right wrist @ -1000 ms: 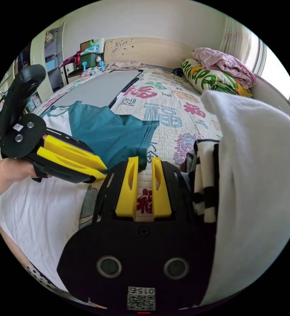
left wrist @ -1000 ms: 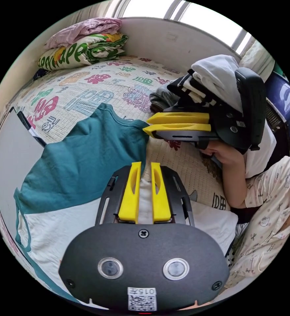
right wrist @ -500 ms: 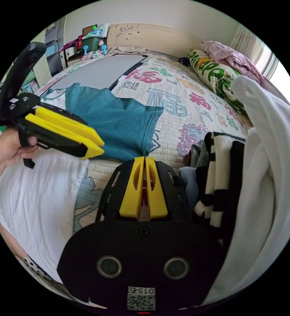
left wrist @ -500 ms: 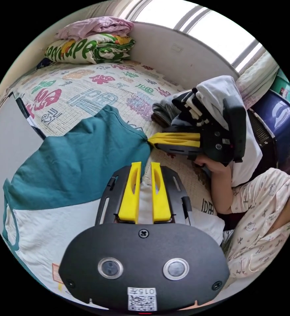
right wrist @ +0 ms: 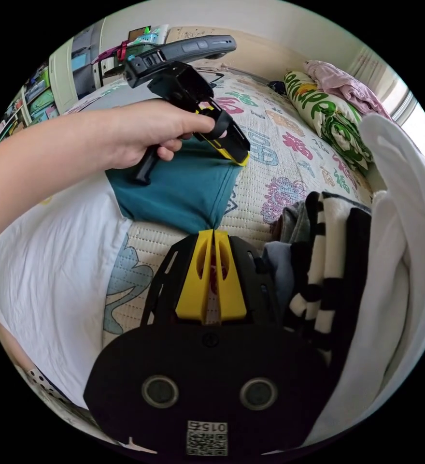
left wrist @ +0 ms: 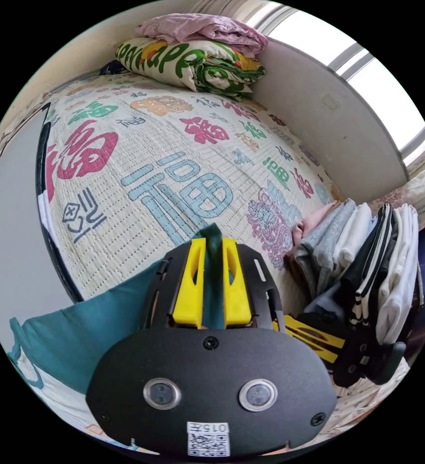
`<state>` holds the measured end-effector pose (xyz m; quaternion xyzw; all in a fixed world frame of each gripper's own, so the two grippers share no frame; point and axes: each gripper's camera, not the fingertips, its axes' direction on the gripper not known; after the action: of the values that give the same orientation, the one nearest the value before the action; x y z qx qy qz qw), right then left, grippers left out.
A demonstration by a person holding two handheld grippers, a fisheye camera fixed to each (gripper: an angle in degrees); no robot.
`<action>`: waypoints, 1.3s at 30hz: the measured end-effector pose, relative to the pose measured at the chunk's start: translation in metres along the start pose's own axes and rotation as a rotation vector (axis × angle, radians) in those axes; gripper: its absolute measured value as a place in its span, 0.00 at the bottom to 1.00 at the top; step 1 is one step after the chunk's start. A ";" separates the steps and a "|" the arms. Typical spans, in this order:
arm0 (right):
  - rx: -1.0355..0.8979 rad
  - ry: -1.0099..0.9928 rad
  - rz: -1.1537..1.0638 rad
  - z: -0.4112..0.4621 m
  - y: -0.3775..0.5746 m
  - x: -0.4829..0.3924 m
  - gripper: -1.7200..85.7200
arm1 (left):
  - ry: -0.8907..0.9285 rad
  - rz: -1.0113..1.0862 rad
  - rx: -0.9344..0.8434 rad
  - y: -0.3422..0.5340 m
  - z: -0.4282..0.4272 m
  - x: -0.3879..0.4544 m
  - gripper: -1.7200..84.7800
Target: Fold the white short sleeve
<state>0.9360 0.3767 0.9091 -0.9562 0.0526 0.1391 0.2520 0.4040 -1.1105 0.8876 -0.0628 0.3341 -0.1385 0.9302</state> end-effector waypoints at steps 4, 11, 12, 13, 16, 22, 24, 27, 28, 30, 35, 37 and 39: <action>0.003 0.020 -0.010 0.039 0.003 0.024 0.02 | 0.023 -0.009 0.032 0.030 -0.002 -0.008 0.08; 0.014 0.053 -0.029 0.117 0.014 0.065 0.02 | 0.137 0.069 0.059 0.142 -0.091 -0.022 0.11; 0.015 0.054 -0.029 0.124 0.014 0.068 0.02 | 0.147 0.088 0.084 0.181 -0.124 -0.029 0.11; 0.016 0.060 -0.033 0.138 0.016 0.075 0.02 | 0.148 0.094 0.093 0.203 -0.141 -0.034 0.11; 0.013 0.067 -0.042 0.175 0.021 0.092 0.02 | 0.107 0.017 0.168 0.335 -0.241 -0.084 0.11; -0.039 0.168 -0.091 0.263 0.022 0.109 0.01 | -0.298 -0.602 0.493 0.770 -0.453 -0.234 0.10; -0.049 0.182 -0.074 0.286 0.025 0.118 0.01 | -0.350 -0.801 0.564 0.894 -0.472 -0.258 0.11; 0.026 0.082 0.064 0.317 0.046 0.158 0.01 | -0.266 -0.941 0.617 1.041 -0.457 -0.282 0.12; 0.034 0.059 0.109 0.327 0.054 0.173 0.01 | -0.254 -0.954 0.617 1.061 -0.450 -0.285 0.12; -0.016 0.029 0.174 0.341 0.060 0.191 0.01 | -0.191 -0.983 0.648 1.120 -0.424 -0.301 0.14; -0.093 0.330 0.056 0.344 0.088 0.141 0.01 | -0.049 -0.977 0.766 1.170 -0.404 -0.330 0.15; -0.002 0.385 0.007 0.328 0.085 0.107 0.01 | -0.075 -0.973 0.764 1.176 -0.403 -0.329 0.15; 0.098 0.296 -0.072 0.313 0.072 0.066 0.01 | -0.063 -0.985 0.809 1.185 -0.396 -0.335 0.15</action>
<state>0.9119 0.4680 0.5946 -0.9541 0.0614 -0.0154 0.2928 0.1594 0.1104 0.5373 0.1434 0.1599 -0.6632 0.7169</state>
